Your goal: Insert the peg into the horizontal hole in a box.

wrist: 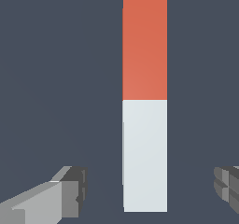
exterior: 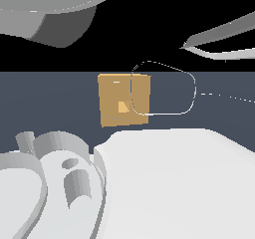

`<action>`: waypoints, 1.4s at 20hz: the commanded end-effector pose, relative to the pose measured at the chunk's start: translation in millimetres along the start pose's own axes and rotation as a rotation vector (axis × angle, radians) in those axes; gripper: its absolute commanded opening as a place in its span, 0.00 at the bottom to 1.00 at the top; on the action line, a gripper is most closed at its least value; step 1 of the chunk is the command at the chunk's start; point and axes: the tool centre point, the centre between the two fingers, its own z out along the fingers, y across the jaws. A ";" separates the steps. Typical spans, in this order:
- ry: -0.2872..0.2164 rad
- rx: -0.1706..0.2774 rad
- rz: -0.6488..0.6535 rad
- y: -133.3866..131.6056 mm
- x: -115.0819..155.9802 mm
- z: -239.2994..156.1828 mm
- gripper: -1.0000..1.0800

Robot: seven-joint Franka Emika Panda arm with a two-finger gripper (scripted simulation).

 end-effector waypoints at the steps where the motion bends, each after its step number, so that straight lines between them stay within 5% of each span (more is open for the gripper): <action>1: 0.001 0.001 0.000 -0.5 0.2 7.9 0.96; 13: 0.001 0.000 -0.002 0.6 0.4 45.4 0.96; 14: 0.001 0.000 -0.002 0.6 0.4 45.4 0.00; 28: 0.001 0.001 -0.002 2.7 7.3 44.0 0.00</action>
